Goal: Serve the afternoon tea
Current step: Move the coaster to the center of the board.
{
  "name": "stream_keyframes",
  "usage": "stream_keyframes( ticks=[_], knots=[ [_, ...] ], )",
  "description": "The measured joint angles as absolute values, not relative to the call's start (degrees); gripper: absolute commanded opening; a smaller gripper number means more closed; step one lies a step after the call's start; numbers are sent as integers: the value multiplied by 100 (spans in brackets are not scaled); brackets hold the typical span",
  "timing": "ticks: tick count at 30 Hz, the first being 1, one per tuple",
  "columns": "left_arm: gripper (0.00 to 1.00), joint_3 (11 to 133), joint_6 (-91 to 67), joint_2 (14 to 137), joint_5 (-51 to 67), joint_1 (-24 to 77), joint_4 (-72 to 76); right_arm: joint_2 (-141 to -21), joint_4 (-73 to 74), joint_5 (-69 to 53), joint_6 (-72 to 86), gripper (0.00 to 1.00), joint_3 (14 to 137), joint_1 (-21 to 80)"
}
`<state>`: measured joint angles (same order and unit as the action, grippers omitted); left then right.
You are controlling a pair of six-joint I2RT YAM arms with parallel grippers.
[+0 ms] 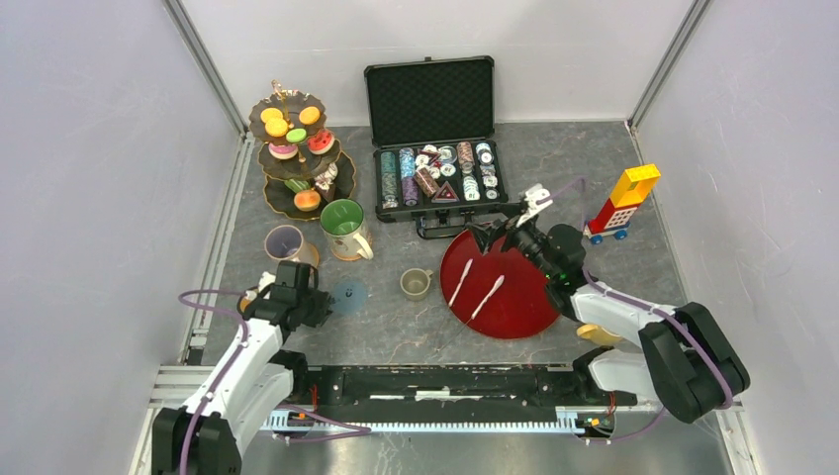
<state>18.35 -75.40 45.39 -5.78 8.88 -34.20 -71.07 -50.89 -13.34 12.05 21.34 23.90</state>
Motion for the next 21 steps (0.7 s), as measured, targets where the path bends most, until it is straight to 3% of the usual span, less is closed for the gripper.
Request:
stream_keyframes(
  ticks=[8, 14, 21],
  knots=[
    [63, 1863, -7229, 3540, -755, 913, -4143, -7317, -4307, -515, 515, 98, 2877, 3889],
    [74, 2191, -6785, 2530, -574, 913, -4473, -7507, -3964, 123, 421, 98, 3190, 4915],
    [89, 3361, -5835, 2029, -403, 1041, -4630, -8241, -3068, 1041, 661, 98, 4023, 5946]
  ],
)
